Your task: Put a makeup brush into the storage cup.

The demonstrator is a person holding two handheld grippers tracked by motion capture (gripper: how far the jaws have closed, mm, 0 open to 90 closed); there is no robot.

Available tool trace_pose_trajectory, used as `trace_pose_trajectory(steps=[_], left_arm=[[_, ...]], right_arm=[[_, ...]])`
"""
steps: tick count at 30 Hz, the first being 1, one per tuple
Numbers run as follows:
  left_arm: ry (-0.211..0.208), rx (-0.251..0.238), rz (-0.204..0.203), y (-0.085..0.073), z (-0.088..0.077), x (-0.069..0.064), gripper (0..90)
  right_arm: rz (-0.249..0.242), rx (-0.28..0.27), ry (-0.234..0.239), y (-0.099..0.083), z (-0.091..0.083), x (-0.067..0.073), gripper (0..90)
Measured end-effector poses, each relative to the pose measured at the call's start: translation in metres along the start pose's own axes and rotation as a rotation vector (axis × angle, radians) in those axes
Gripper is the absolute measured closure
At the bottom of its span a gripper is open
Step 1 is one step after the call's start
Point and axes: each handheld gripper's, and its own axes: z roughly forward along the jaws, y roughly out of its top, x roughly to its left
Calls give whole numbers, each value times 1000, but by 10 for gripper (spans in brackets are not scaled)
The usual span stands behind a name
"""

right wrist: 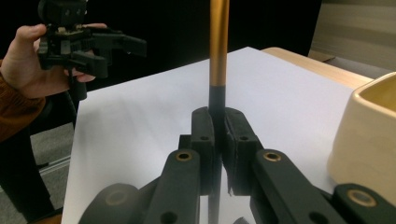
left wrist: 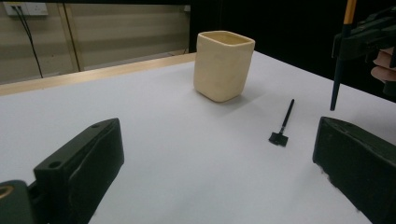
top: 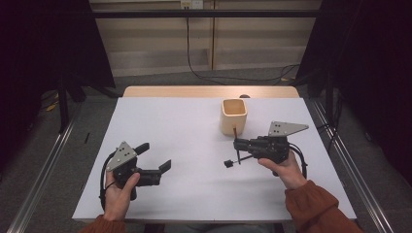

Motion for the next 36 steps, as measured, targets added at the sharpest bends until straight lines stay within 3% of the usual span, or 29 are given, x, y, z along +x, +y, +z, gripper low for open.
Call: trace_pose_trajectory(steps=[6, 13, 14, 24, 36], left_arm=[[24, 12, 7, -10, -10, 2, 21], [14, 31, 25, -22, -17, 6, 20], [16, 31, 9, -23, -16, 5, 18], [37, 27, 10, -23, -19, 6, 23], [21, 28, 26, -24, -18, 5, 11]], right_arm=[[6, -14, -21, 4, -3, -7, 834], [6, -45, -56, 12, -9, -15, 834], [7, -46, -56, 13, -9, -15, 834], [-6, -83, -85, 34, -16, -24, 834], [-40, -103, -130, 66, -15, -41, 834]])
